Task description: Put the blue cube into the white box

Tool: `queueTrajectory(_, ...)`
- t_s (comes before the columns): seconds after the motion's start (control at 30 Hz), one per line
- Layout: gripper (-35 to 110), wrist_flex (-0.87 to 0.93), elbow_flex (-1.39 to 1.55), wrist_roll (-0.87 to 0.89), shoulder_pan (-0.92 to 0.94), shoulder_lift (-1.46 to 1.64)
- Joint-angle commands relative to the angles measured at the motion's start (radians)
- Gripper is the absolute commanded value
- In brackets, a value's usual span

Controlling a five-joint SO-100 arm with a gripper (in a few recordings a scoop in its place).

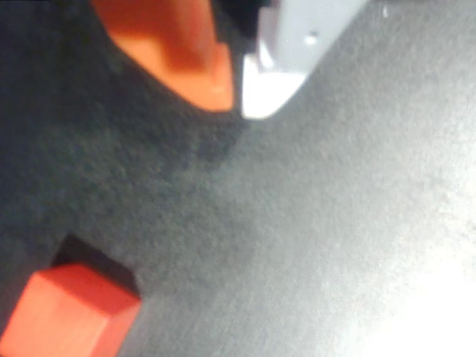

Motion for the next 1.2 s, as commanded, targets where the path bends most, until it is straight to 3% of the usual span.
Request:
queueTrajectory(0.0, 0, -0.029, 0.055, 0.018, 0.0, 0.078)
queueTrajectory(0.63, 0, -0.39, 0.376, 0.354, 0.017, 0.08)
queueTrajectory(1.17, 0, -0.15, 0.379, 0.356, 0.028, 0.08)
